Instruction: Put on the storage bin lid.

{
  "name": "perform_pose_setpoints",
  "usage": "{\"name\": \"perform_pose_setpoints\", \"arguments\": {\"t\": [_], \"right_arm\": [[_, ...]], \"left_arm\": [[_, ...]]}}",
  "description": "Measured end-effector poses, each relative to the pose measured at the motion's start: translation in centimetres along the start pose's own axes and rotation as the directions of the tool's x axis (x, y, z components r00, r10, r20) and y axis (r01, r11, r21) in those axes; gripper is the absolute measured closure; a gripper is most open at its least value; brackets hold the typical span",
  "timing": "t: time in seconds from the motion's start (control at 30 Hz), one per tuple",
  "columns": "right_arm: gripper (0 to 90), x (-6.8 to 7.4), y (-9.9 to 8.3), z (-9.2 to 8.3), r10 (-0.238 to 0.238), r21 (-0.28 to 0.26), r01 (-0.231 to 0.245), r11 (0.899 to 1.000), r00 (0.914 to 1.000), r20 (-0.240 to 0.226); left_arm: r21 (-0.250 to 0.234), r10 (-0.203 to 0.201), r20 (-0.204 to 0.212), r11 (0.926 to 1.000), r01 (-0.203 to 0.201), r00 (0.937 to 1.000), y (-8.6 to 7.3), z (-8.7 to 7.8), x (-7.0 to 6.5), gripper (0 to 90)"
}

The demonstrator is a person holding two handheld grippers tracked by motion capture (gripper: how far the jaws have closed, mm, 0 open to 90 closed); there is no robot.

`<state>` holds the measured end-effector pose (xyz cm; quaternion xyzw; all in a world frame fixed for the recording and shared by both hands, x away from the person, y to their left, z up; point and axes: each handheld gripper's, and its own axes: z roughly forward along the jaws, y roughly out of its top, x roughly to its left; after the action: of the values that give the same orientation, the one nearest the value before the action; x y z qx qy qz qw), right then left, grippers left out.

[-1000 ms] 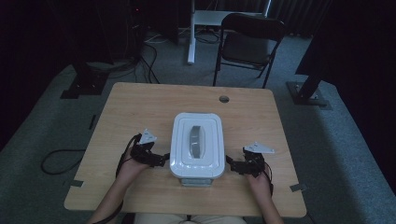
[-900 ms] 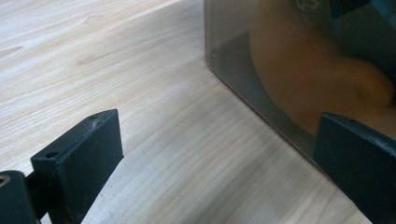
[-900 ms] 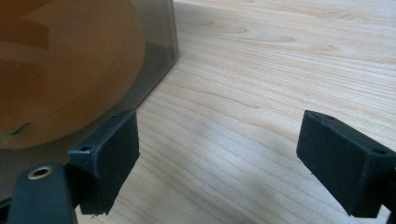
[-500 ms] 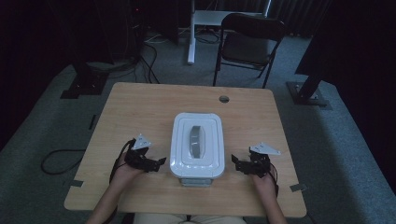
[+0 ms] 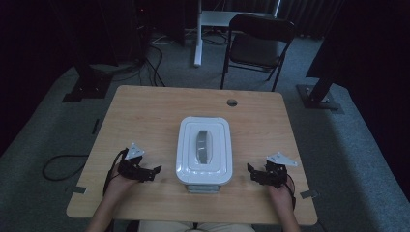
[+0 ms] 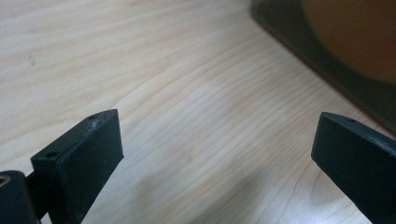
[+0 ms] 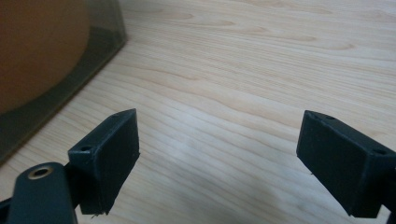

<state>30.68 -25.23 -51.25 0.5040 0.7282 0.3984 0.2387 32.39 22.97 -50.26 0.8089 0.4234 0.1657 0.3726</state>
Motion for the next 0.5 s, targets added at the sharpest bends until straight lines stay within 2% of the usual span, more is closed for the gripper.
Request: {"name": "perform_pose_setpoints", "arguments": {"t": [0.2, 0.3, 0.5], "right_arm": [[12.8, -0.8, -0.5, -0.9, 0.014, -0.008, -0.014, 1.000, 0.9993, 0.036], [12.9, -1.4, -1.0, -1.6, 0.010, -0.007, -0.010, 1.000, 0.9973, 0.072], [12.9, -2.2, -1.8, -2.4, 0.027, 0.001, -0.028, 1.000, 0.9945, 0.101]], "left_arm": [[-0.011, -0.031, -0.013, 0.9995, 0.031, 0.9994, -1.0, -0.7, 0.6, 2.7], [-0.008, -0.040, -0.035, 0.9992, 0.040, 0.9986, -1.7, -1.2, 1.0, 2.7], [-0.003, -0.053, -0.067, 0.9986, 0.053, 0.9963, -2.6, -2.2, 1.5, 2.7]]}}
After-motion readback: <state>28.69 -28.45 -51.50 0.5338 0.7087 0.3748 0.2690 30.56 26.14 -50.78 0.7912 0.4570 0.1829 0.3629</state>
